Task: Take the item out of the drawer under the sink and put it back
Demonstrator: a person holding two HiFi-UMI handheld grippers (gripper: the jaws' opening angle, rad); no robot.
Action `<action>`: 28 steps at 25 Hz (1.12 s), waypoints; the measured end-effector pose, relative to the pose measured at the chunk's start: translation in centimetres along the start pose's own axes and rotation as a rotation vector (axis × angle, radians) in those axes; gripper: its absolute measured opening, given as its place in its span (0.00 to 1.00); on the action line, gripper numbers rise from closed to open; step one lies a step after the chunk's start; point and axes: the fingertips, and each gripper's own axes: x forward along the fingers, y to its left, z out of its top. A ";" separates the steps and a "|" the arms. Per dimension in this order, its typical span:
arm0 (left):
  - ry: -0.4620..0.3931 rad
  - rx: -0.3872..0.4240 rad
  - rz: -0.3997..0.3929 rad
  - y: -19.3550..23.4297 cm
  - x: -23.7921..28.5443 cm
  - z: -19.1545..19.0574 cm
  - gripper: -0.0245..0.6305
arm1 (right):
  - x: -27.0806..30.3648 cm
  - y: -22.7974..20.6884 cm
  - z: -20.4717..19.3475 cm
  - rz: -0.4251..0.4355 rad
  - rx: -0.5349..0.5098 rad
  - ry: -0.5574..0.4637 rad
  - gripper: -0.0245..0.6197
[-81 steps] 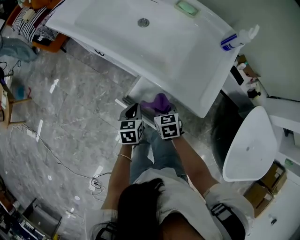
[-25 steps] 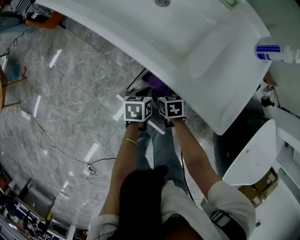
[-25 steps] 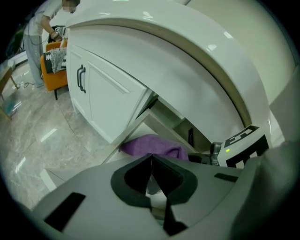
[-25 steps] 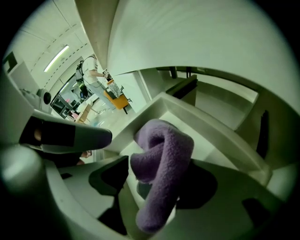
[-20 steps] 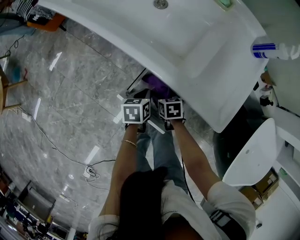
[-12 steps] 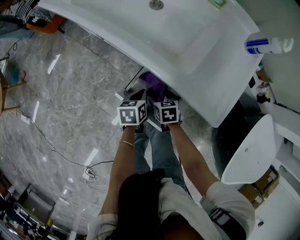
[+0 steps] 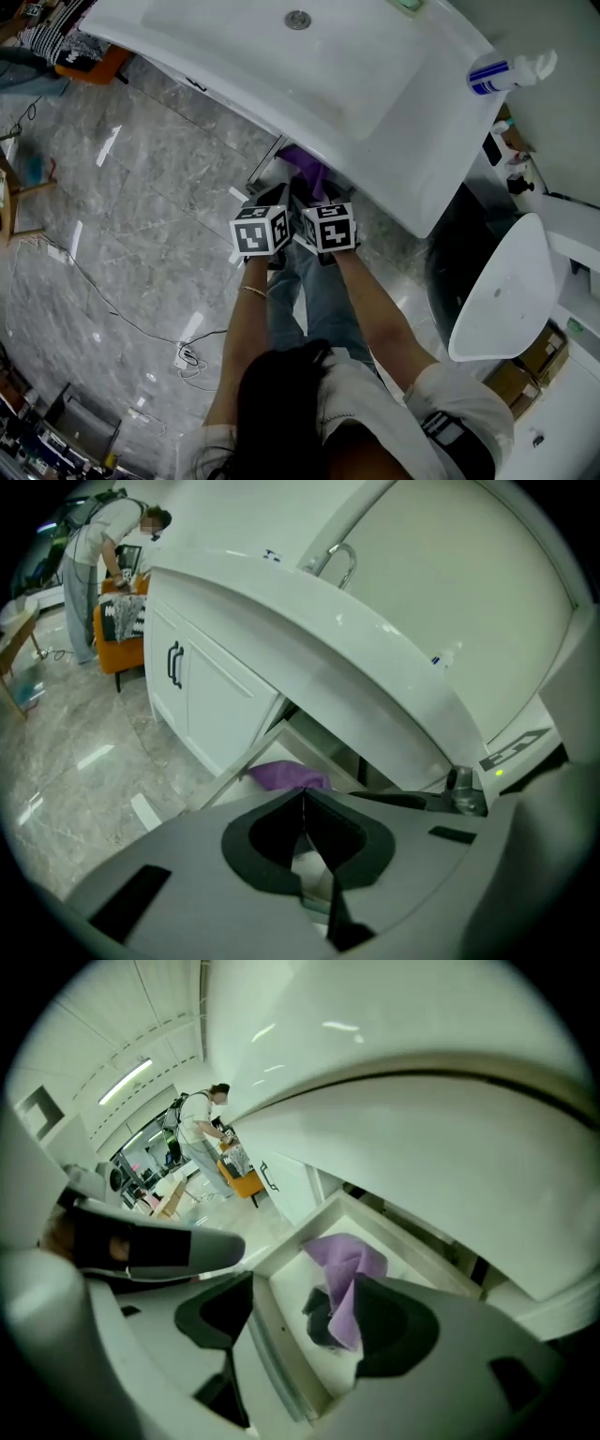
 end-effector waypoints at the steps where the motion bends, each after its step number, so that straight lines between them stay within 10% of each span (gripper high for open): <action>1: -0.017 0.006 -0.001 -0.2 -0.7 0.4 0.05 | -0.6 0.3 0.5 0.002 0.012 -0.014 0.54; 19: -0.221 0.087 -0.025 -5.9 -12.8 3.8 0.05 | -14.6 5.2 5.4 0.064 -0.020 -0.240 0.54; 28: -0.343 0.172 -0.063 -10.1 -19.0 5.7 0.05 | -21.5 7.6 7.0 0.005 -0.054 -0.361 0.32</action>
